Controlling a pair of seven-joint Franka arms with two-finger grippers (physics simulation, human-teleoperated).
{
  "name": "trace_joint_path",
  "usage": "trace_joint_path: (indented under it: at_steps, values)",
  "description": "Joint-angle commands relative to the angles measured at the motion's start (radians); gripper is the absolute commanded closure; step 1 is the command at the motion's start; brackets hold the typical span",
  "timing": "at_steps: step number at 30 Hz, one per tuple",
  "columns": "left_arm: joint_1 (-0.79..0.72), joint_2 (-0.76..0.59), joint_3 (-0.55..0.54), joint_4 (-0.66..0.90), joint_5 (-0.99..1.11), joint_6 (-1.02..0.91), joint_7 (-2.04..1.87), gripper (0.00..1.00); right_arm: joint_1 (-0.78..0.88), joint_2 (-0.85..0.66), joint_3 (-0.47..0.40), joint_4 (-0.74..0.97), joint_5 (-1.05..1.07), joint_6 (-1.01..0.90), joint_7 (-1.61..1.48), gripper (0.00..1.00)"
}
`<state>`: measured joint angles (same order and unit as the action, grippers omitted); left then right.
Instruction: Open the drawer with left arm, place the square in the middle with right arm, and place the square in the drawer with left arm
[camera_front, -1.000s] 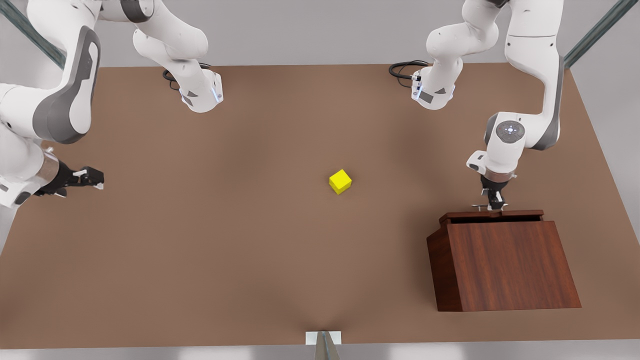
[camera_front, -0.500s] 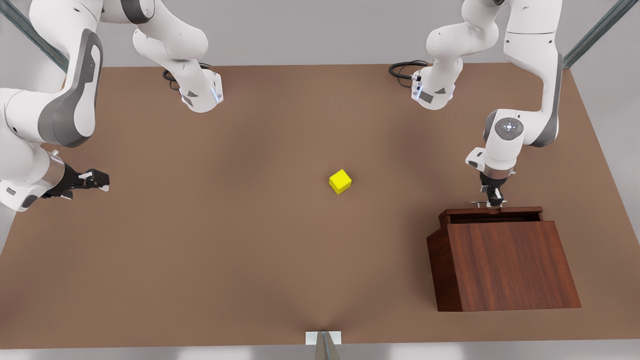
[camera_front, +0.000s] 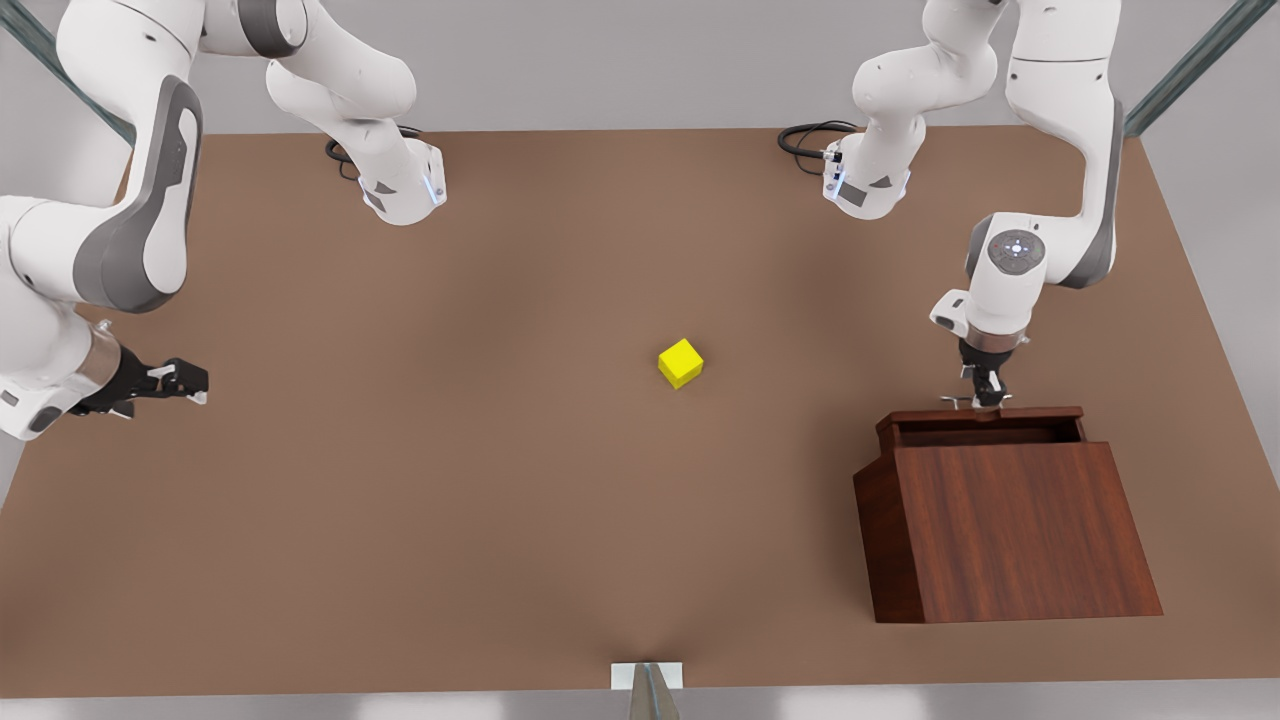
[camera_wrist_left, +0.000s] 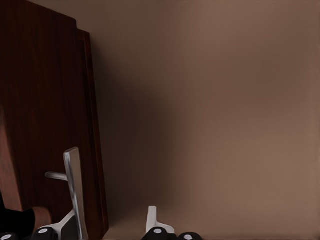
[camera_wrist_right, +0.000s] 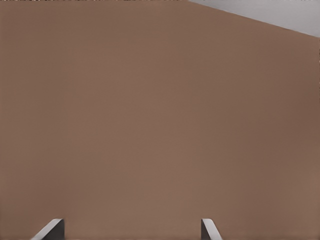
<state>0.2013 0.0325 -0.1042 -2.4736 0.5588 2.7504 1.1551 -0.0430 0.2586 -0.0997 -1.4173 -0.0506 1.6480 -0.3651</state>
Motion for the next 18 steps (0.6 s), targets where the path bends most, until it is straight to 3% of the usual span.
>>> trace_joint_path:
  at_steps: [1, 18]
  values:
    - [0.0, 0.0, 0.0, 0.001, 0.0, 0.0, 0.0, 0.29, 0.002, 0.001, 0.0, 0.0, 0.0, 0.001, 0.0, 0.0]
    - [0.0, -0.029, 0.0, -0.031, 0.0, 0.0, -0.002, 0.29, 0.0, 0.007, -0.002, 0.0, -0.002, 0.009, 0.0, 0.0]
